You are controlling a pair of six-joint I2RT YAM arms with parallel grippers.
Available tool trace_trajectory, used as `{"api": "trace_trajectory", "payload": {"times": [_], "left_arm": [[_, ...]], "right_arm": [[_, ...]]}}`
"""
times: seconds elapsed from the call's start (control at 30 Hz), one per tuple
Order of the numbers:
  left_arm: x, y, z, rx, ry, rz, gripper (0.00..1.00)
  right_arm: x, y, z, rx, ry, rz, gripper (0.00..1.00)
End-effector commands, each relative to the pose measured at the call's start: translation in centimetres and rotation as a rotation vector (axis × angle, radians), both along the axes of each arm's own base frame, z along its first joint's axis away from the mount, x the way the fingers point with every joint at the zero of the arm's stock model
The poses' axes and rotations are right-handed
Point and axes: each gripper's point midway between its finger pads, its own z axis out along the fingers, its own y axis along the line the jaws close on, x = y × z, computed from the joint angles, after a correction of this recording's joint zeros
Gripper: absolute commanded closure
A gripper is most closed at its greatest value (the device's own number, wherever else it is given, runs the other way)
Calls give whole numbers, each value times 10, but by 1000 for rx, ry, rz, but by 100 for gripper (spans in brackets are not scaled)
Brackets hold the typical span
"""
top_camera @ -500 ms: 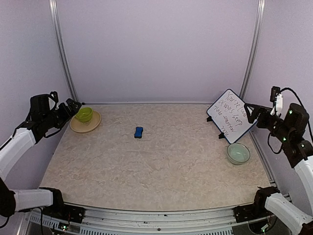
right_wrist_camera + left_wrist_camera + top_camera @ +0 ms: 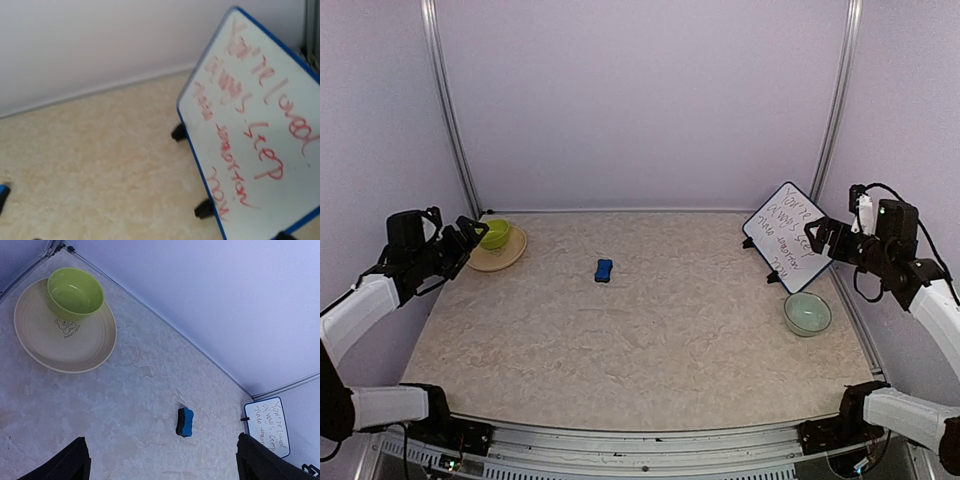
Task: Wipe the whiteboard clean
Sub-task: Move the whiteboard to the center of the board.
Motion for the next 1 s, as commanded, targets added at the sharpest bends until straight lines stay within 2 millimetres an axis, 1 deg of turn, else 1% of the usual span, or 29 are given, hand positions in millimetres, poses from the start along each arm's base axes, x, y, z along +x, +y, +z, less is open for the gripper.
{"api": "trace_trajectory", "payload": {"times": [0.0,0.1,0.23,0.43,0.6,0.77,0.8,0.9,0.97], "left_arm": [[4,4,8,44,-30,38,1],[2,2,4,76,-23,44,1],[0,-3,4,110,-27,42,1],[-5,-13,15,155,-70,38,1],[-5,-27,17,193,-81,27,1],[-5,-44,19,226,-89,1,1],[-5,-46,20,235,-92,4,1],[-7,-60,20,257,-99,-23,1],[-8,-65,21,264,-102,-30,1]], "right_arm": [[10,-7,-17,9,88,-63,0],[17,-12,-28,8,123,-99,0],[24,-17,-31,9,138,-133,0],[26,-19,-38,16,150,-150,0],[32,-8,-50,32,180,-95,1],[39,-2,-65,47,232,-74,0],[40,-1,-67,46,238,-70,0],[45,5,-69,52,256,-91,0],[50,14,-71,36,271,-96,0]]}}
